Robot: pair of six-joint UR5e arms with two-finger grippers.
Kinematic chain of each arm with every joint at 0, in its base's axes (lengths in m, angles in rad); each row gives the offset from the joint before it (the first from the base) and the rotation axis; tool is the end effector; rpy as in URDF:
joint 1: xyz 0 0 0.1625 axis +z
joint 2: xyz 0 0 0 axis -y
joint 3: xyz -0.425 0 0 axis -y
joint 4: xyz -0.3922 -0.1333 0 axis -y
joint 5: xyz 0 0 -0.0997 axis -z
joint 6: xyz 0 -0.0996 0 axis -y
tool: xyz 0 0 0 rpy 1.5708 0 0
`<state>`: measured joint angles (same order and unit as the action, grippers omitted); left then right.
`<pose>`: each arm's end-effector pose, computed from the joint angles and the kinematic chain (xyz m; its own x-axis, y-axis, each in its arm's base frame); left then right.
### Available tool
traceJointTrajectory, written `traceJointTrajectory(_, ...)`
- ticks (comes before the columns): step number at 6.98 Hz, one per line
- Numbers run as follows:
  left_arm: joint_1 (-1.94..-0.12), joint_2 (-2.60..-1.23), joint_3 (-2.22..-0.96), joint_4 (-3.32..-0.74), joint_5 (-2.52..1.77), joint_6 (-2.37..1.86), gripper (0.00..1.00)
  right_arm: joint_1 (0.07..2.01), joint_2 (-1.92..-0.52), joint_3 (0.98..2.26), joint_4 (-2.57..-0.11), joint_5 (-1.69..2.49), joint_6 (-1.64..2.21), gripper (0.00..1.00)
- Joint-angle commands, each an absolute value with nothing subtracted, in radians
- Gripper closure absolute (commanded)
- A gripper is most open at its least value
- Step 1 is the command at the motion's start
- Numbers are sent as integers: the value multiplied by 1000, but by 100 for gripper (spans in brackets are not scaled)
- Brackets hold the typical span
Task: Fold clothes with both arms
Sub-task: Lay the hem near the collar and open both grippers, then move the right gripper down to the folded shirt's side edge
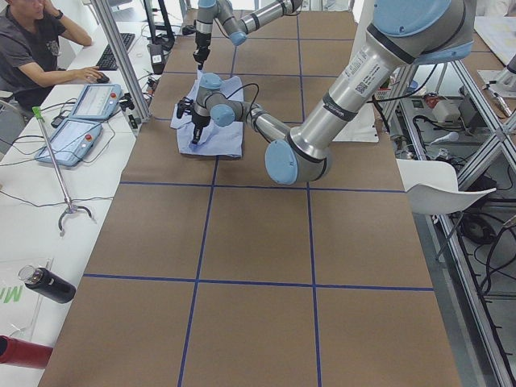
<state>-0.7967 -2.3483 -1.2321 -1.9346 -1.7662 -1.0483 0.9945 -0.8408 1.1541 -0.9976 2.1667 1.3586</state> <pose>0.4727 -0.6465 0.2949 0.7223 -0.0385 -0.6905 0.2809 0.9287 0.2420 -0.3620 -0.6991 0.3332 0.4330 0.3464 0.8322 -0.3742 0.9090 -0.1836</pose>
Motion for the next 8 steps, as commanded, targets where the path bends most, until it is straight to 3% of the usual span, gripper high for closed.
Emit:
traceJointTrajectory(1,-817,-2349,-1232,-1934,-1766,-1043,0,988,-842,1157,-997,2169,1345,0)
traceJointTrajectory(3,-860,-2353,-1232,-1927,-1767,-1003,0,991,-873,1189,-994,2177,1321,0)
traceJointTrajectory(8,-868,-2350,-1261,-1904,-1773,-1000,0,856,-1144,1498,-999,2171,1338,0)
